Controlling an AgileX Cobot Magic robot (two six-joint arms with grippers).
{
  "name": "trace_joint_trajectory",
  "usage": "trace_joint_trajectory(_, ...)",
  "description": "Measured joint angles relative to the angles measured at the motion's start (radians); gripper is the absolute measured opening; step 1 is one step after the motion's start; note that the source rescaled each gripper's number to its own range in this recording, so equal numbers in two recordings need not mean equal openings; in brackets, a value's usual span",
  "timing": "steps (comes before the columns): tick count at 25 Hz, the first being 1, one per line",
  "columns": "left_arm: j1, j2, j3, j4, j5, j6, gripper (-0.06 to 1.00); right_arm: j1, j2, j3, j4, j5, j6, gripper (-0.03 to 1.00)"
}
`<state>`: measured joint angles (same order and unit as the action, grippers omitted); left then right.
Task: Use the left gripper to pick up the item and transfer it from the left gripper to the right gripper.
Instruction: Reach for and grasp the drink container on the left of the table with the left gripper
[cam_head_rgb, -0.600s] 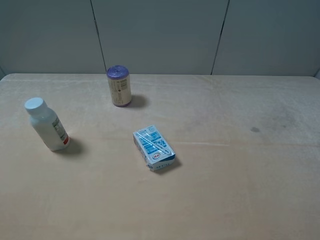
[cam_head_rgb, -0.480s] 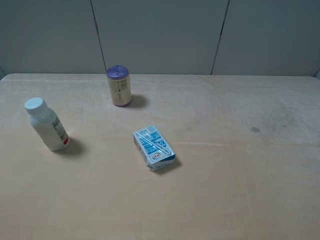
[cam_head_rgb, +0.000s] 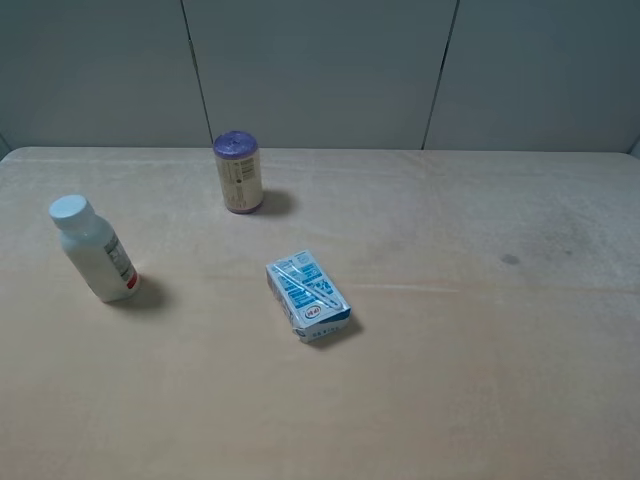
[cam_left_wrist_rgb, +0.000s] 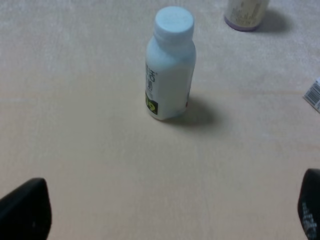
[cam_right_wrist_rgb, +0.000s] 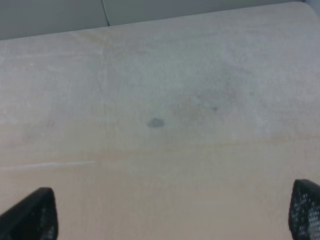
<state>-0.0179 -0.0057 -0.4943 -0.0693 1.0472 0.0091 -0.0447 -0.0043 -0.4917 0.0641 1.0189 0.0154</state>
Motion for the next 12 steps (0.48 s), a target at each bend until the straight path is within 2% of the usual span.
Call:
trace_joint_trajectory(9, 0.000, 0.000, -0.003, 0.001, 0.001, -0.009, 0.98, 0.000, 0.000, 0.000, 0.000, 0.001, 0.000, 1.00)
trace_joint_trajectory(12, 0.000, 0.041, -0.043, 0.001, 0.018, -0.014, 0.99, 0.000, 0.000, 0.000, 0.001, 0.001, 0.000, 1.00)
